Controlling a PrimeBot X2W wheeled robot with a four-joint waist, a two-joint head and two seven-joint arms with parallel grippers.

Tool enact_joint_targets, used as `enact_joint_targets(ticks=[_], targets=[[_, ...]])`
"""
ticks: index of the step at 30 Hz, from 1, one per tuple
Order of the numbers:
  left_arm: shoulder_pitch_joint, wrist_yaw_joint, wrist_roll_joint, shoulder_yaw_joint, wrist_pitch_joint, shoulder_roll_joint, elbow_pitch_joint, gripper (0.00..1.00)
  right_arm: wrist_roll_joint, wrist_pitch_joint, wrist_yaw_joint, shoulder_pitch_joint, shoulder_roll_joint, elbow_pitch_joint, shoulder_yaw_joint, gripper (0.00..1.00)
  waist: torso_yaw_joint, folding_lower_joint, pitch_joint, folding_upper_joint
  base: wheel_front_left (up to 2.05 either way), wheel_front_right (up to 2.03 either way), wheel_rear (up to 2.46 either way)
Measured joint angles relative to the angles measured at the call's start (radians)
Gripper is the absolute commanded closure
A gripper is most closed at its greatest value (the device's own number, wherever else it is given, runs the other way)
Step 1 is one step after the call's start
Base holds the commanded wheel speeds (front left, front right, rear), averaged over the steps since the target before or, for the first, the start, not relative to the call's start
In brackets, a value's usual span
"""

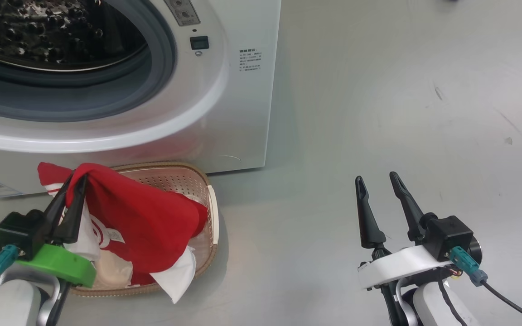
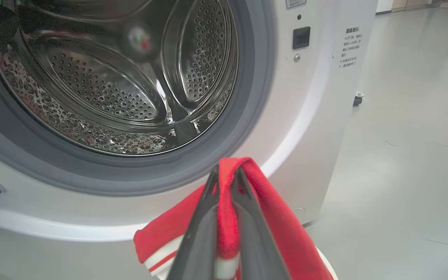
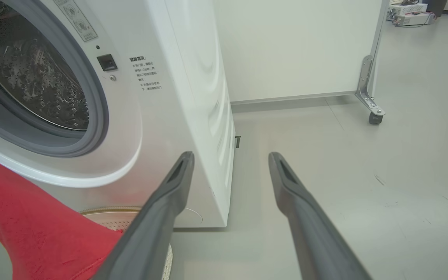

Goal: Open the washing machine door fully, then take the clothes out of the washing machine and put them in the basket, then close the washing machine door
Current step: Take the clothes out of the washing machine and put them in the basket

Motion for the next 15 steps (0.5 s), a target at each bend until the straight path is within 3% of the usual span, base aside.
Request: enact_joint_targets(ticks=[15], targets=[[-0.119,-0.004,-0.006,-0.004,0.0,0.049,0.132,1.0,-0.007,0.0,-0.039,-0.039,-0.001,-0.048,0.048,0.0,-0.069,0.0,0.156,0.0,0.0,0.0,0.0]])
